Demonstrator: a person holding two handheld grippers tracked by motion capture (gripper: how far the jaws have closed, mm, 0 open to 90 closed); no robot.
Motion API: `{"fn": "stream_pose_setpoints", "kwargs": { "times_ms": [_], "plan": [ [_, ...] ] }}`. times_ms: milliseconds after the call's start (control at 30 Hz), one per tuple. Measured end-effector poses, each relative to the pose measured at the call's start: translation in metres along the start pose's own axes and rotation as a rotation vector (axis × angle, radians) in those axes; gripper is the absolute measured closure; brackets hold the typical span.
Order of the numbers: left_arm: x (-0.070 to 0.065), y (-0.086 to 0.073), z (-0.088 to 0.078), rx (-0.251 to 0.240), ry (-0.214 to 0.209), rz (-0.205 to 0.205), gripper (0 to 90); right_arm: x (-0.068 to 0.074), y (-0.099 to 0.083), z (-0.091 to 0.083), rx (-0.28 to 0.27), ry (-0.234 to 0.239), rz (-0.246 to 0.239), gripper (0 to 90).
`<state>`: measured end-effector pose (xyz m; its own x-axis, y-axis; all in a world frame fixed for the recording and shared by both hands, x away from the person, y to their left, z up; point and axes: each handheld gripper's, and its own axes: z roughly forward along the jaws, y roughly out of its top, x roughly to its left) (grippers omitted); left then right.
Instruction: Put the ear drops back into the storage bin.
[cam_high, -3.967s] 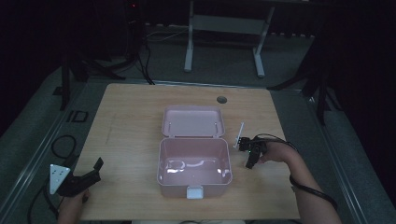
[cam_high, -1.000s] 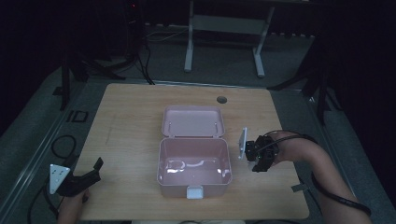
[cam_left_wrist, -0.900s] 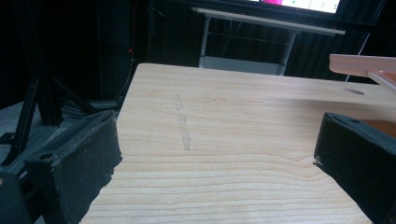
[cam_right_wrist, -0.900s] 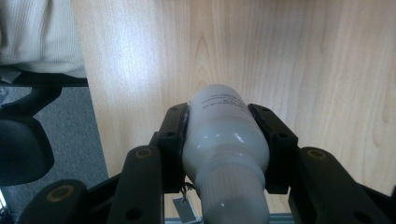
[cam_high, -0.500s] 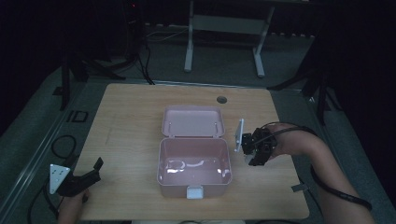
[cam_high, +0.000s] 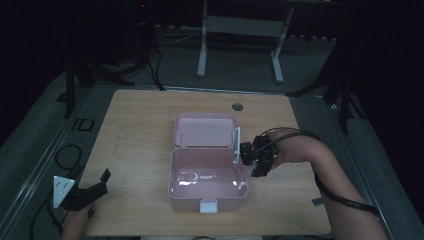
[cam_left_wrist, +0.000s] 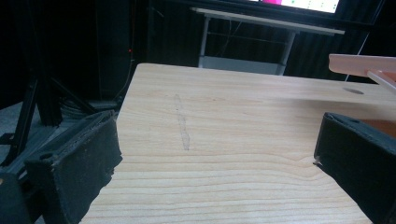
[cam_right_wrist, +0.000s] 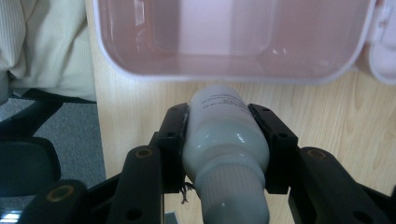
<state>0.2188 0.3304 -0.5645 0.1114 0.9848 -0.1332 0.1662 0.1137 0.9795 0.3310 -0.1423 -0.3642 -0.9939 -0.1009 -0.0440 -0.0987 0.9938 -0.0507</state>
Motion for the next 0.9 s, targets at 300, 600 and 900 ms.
{"fn": "stream_pose_setpoints", "kwargs": {
  "times_ms": [300,600,900],
  "plan": [
    [0.0,0.0,0.0,-0.002,-0.001,-0.001,0.4,0.0,0.026,0.0,-0.012,0.0,-0.059,59.5],
    [0.0,0.0,0.0,0.0,0.0,-0.001,0.4,-0.001,0.041,0.01,-0.021,0.018,-0.085,59.5],
    [0.0,0.0,0.0,0.001,-0.001,-0.001,0.5,-0.003,0.054,0.031,-0.015,0.044,-0.109,59.5]
  ]
}}
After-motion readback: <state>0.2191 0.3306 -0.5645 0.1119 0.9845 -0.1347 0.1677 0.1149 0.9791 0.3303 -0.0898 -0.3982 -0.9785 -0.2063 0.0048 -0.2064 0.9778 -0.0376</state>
